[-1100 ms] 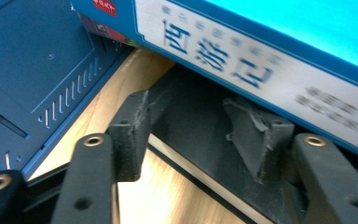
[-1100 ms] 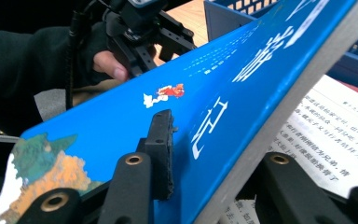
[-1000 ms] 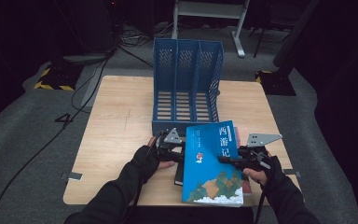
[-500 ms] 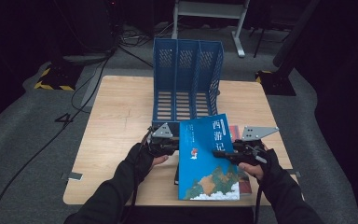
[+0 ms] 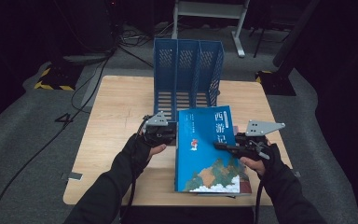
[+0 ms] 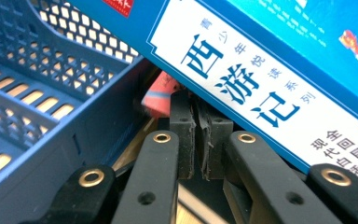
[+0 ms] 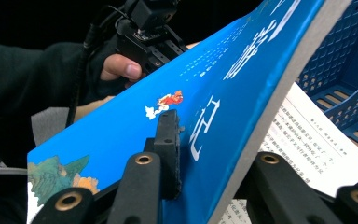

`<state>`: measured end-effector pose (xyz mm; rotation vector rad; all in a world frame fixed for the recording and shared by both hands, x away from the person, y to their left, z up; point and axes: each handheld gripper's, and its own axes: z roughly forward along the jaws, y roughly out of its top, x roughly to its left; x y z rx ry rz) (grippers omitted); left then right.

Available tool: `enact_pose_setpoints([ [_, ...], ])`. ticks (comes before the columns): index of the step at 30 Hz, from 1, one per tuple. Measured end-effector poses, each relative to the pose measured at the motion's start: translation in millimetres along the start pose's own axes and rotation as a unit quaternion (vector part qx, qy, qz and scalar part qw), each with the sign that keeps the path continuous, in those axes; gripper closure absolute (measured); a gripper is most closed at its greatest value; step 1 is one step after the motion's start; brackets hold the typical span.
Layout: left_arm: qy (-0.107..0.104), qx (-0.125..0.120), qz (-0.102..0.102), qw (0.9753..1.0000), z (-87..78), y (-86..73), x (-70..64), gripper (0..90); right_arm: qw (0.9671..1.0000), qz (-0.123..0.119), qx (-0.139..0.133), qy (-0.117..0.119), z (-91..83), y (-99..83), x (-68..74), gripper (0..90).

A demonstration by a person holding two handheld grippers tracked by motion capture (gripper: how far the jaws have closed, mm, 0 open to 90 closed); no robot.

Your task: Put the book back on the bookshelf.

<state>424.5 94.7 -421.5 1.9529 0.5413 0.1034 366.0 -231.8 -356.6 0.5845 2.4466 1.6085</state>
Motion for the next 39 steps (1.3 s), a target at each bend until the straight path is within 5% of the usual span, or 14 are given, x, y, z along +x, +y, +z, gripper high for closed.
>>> enact_pose_setpoints([
  [5,-0.014,-0.028,-0.025,0.9992,0.7,12.1,1.8,87.3,0.9996,-0.007,-0.028,0.004,-6.8,-1.4,1.0,73.7],
  [18,-0.02,-0.038,-0.041,0.9982,5.7,33.6,11.4,89.3,0.9974,-0.036,-0.061,-0.013,-11.2,-13.2,-1.4,74.7],
  [30,-0.046,-0.049,0.001,0.9977,6.8,68.5,2.4,89.9,0.9946,-0.049,-0.087,-0.029,-26.8,-22.0,-3.5,78.2],
  [39,-0.039,-0.051,0.038,0.9972,4.7,96.4,-6.2,90.0,0.9911,-0.057,-0.107,-0.054,-33.7,-20.6,-5.4,80.5],
])
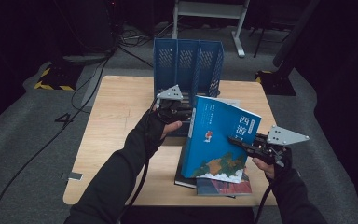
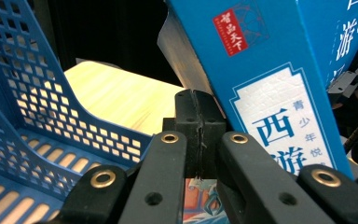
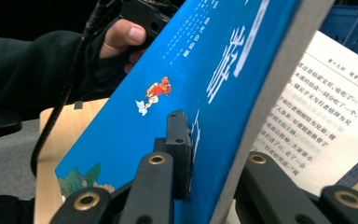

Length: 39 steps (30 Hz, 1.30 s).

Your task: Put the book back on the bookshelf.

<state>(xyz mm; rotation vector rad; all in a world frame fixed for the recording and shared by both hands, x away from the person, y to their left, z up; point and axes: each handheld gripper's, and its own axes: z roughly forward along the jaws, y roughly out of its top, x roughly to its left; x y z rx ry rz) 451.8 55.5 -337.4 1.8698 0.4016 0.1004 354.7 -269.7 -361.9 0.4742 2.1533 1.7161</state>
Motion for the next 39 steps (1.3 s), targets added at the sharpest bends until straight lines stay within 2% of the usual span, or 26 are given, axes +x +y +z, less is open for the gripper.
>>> enact_pose_setpoints([
  [3,0.001,-0.002,0.009,1.0,0.1,6.6,-2.6,90.0,0.9998,-0.014,0.002,-0.013,-0.8,2.0,1.0,80.7],
  [7,-0.003,-0.006,0.023,0.9997,0.2,13.9,-8.3,90.0,0.9995,-0.022,0.001,-0.024,-1.7,2.7,0.8,81.0],
  [10,-0.007,-0.01,0.034,0.9994,-0.8,16.6,-13.2,90.0,0.9988,-0.036,0.004,-0.033,-2.2,3.8,2.3,81.0],
  [12,-0.013,-0.015,0.043,0.9989,-2.3,17.8,-18.8,90.0,0.9987,-0.037,0.002,-0.037,-2.1,3.1,3.4,81.0],
  [15,-0.02,-0.022,0.049,0.9984,-4.4,17.9,-24.4,90.0,0.9985,-0.041,0.002,-0.036,-2.7,2.3,5.1,80.9],
  [16,-0.026,-0.028,0.053,0.9979,-5.9,17.1,-30.0,90.0,0.9984,-0.047,-0.001,-0.033,-3.7,1.2,8.8,80.9],
  [21,-0.026,-0.032,0.072,0.9965,-14.4,13.6,-48.2,89.8,0.9978,-0.059,-0.007,-0.03,-8.5,-2.4,21.3,81.4],
  [23,-0.026,-0.032,0.077,0.9962,-16.6,12.5,-51.1,88.1,0.9977,-0.061,-0.007,-0.029,-9.4,-3.1,24.4,81.4],
  [24,-0.018,-0.034,0.078,0.9962,-19.5,11.5,-53.7,88.1,0.9977,-0.062,-0.005,-0.028,-9.9,-3.3,26.6,81.3],
  [29,-0.001,-0.034,0.078,0.9963,-29.0,7.0,-60.7,75.9,0.9972,-0.072,-0.003,-0.021,-10.5,-3.4,33.8,81.1],
  [31,0.002,-0.036,0.082,0.996,-31.9,5.1,-63.3,75.2,0.9971,-0.074,-0.004,-0.017,-11.2,-3.8,35.5,80.9],
  [34,0.017,-0.033,0.091,0.9952,-34.9,3.5,-67.7,68.9,0.9971,-0.075,-0.005,-0.013,-12.1,-4.2,37.3,80.8],
  [39,0.039,-0.034,0.082,0.9953,-38.9,-0.7,-69.3,57.0,0.9971,-0.076,-0.006,-0.01,-13.8,-4.7,39.2,80.6],
])
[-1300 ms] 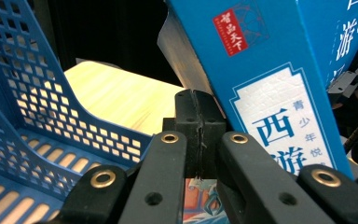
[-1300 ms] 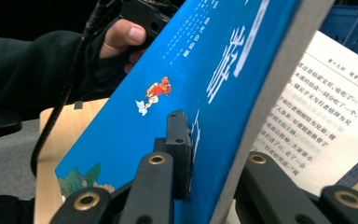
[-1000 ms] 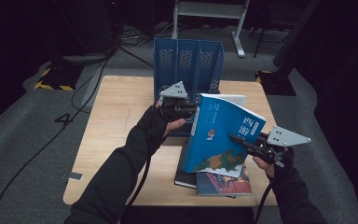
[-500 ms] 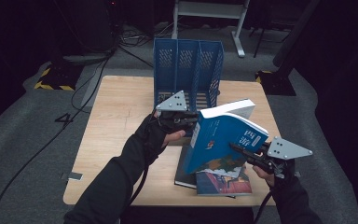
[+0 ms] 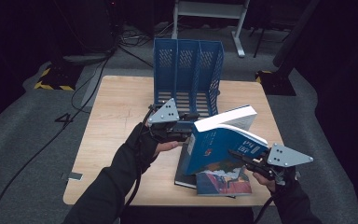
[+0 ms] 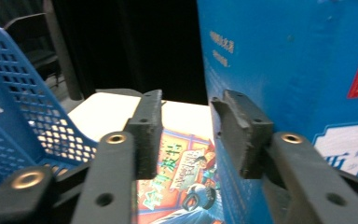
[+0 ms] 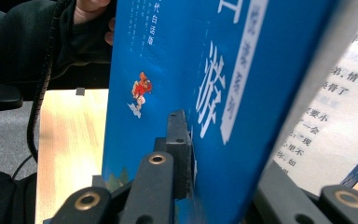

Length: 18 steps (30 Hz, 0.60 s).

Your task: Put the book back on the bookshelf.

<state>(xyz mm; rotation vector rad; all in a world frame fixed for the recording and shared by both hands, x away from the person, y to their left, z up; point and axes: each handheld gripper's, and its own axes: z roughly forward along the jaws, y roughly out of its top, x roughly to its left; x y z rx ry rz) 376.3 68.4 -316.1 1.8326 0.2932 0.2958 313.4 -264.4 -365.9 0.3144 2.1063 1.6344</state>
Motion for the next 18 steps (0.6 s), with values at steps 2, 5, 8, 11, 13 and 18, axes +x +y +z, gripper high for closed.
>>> enact_pose_setpoints([
  [2,-0.005,-0.002,-0.007,1.0,-2.7,-4.9,1.8,55.4,1.0,0.0,-0.003,0.003,-1.1,-0.4,0.7,80.7],
  [5,0.019,0.0,-0.009,0.9998,-7.0,-11.4,-0.6,47.7,1.0,-0.003,-0.005,0.006,-3.3,-0.5,3.4,81.2],
  [8,0.031,0.01,-0.01,0.9994,-10.7,-17.8,-1.8,42.9,0.9999,-0.007,-0.004,0.008,-4.6,0.1,5.9,81.3],
  [11,0.042,0.024,-0.013,0.9988,-17.6,-27.8,-4.7,38.4,0.9999,-0.011,-0.003,0.007,-5.5,0.6,8.1,81.4],
  [13,0.029,0.026,-0.025,0.9989,-24.1,-36.0,-5.6,37.5,0.9999,-0.01,-0.004,0.007,-5.8,0.4,8.5,81.5],
  [18,0.019,0.05,-0.036,0.998,-32.0,-50.5,-10.5,34.2,0.9999,-0.015,-0.004,0.007,-6.3,1.4,10.6,81.9],
])
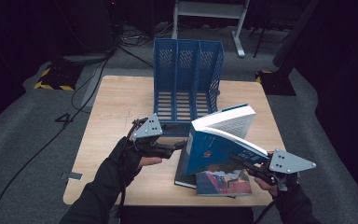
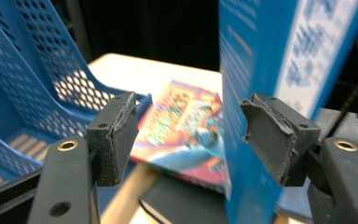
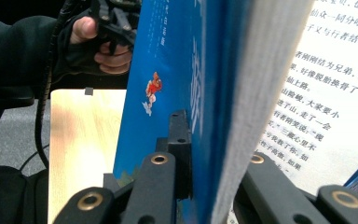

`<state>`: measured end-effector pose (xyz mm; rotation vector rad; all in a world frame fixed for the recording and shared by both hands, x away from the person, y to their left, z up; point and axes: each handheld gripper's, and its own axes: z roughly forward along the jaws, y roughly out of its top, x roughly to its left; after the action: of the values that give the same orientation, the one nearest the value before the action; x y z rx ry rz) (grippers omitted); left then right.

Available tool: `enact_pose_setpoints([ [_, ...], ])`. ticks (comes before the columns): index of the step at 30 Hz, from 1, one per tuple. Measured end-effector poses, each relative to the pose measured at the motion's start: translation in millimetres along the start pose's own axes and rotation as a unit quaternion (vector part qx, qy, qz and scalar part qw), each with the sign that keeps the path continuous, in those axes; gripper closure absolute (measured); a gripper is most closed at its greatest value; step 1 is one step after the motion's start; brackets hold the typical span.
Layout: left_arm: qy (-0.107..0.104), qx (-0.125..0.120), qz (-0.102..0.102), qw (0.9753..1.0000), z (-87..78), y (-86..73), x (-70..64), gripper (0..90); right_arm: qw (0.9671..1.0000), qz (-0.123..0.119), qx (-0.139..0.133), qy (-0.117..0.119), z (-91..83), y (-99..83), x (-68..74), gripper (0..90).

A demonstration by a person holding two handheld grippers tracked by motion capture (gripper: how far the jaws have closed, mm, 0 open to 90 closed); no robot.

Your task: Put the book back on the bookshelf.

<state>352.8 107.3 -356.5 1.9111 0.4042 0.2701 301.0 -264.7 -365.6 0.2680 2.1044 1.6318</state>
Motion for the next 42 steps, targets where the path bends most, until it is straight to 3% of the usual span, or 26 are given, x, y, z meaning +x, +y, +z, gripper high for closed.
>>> enact_pose_setpoints([
  [2,-0.029,0.013,-0.007,0.9995,-1.0,-4.9,-2.4,39.1,1.0,0.0,0.0,0.001,0.1,0.1,0.0,81.9],
  [5,-0.047,0.018,-0.018,0.9986,0.2,-12.7,-7.4,36.3,1.0,0.005,-0.003,0.003,0.1,-0.4,-0.2,82.0],
  [11,-0.055,0.046,0.005,0.9974,11.8,-19.9,-19.8,32.1,1.0,0.002,0.0,0.005,-0.2,0.4,0.8,82.0],
  [20,-0.07,0.068,0.012,0.9952,35.3,-24.8,-29.0,31.3,1.0,0.005,-0.002,0.008,-0.6,-0.1,1.6,81.6],
  [25,-0.074,0.057,0.012,0.9955,50.4,-21.1,-31.4,32.5,0.9999,0.006,-0.001,0.01,-1.6,-0.3,1.9,80.4],
  [27,-0.085,0.055,0.021,0.9946,55.9,-17.4,-33.9,36.7,0.9999,0.006,-0.001,0.009,-2.1,-0.4,2.2,79.6],
  [28,-0.08,0.049,0.031,0.9951,59.5,-12.7,-36.4,36.6,1.0,0.005,-0.001,0.007,-2.2,-0.4,2.5,79.3],
  [38,-0.086,0.016,0.022,0.9959,62.0,2.1,-36.4,44.8,1.0,0.005,0.007,0.002,-5.2,-2.6,2.2,74.4],
  [42,-0.082,-0.003,0.03,0.9962,59.2,10.4,-38.2,45.7,0.9999,0.012,0.008,-0.002,-7.0,-5.1,0.3,72.9],
])
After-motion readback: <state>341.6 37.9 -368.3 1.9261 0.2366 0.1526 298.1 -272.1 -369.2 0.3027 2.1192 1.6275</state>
